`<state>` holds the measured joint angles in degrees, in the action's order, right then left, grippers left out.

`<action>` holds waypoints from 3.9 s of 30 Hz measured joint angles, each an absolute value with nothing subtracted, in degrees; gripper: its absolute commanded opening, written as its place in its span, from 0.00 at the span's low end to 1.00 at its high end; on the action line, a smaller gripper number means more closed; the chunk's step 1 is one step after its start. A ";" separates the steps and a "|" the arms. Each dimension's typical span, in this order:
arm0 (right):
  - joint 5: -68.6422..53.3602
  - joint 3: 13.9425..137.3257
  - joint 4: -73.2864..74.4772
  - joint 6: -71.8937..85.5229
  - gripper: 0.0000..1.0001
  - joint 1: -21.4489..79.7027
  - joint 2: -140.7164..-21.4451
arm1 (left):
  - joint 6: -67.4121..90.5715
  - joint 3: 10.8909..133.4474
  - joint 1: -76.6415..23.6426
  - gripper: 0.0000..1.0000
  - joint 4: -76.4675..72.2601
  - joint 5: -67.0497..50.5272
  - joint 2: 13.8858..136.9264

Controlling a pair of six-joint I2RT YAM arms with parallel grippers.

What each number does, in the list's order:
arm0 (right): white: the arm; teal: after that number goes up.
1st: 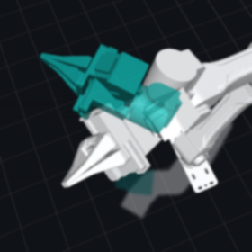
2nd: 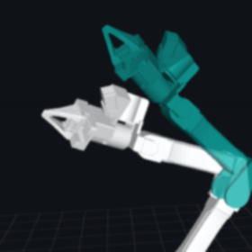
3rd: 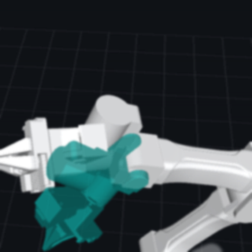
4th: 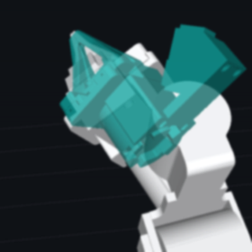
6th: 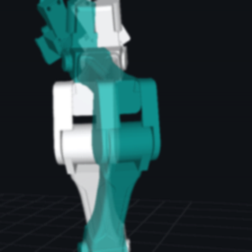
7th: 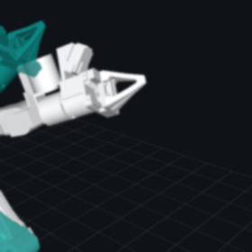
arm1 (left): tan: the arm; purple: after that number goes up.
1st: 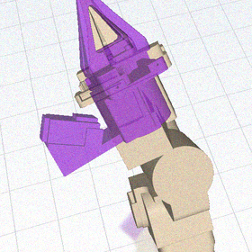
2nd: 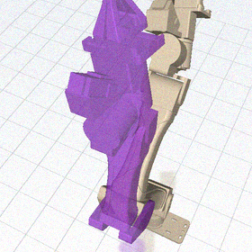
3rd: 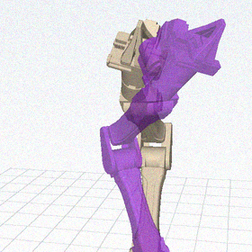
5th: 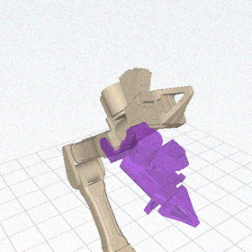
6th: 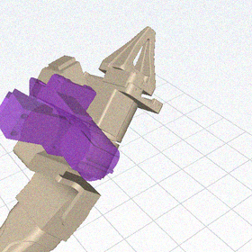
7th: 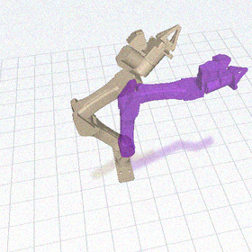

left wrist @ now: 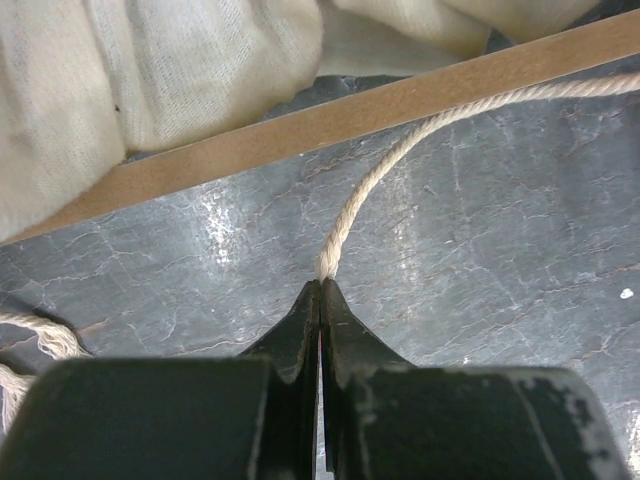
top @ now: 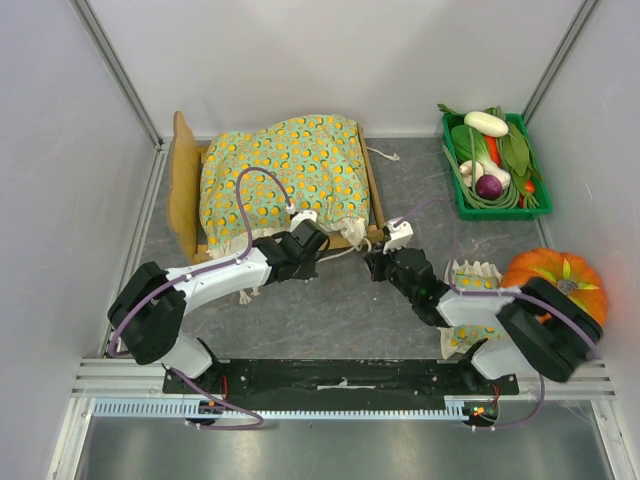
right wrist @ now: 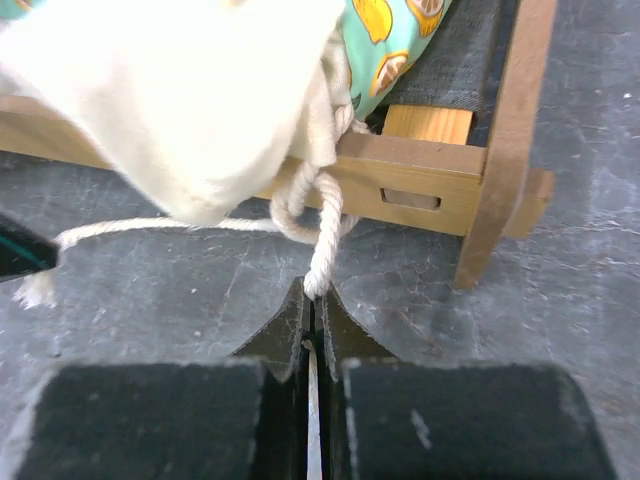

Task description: Set up the pet bed

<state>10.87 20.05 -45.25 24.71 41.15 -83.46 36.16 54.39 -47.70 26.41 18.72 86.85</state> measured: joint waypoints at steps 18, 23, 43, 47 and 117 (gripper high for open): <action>23.05 32.60 -8.10 21.45 0.00 37.21 -58.63 | 36.18 59.11 -48.36 0.02 18.44 9.93 93.60; 22.50 35.27 -5.23 20.80 0.00 36.88 -59.24 | 36.86 59.29 -48.62 0.02 19.68 12.16 96.66; 19.57 39.62 -5.32 20.36 0.00 31.46 -66.00 | 39.90 54.74 -48.99 0.02 23.62 23.40 97.36; 16.05 40.27 -5.45 21.08 0.00 30.11 -66.74 | 39.81 55.37 -49.01 0.03 23.70 23.88 97.82; 11.70 68.99 1.41 19.70 0.92 23.22 -75.29 | 21.41 63.40 -11.60 1.00 15.62 -1.80 57.23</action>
<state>11.70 68.99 1.41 19.70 23.22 -75.29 21.41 63.40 -11.60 15.62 -1.80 57.23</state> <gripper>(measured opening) 0.927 0.993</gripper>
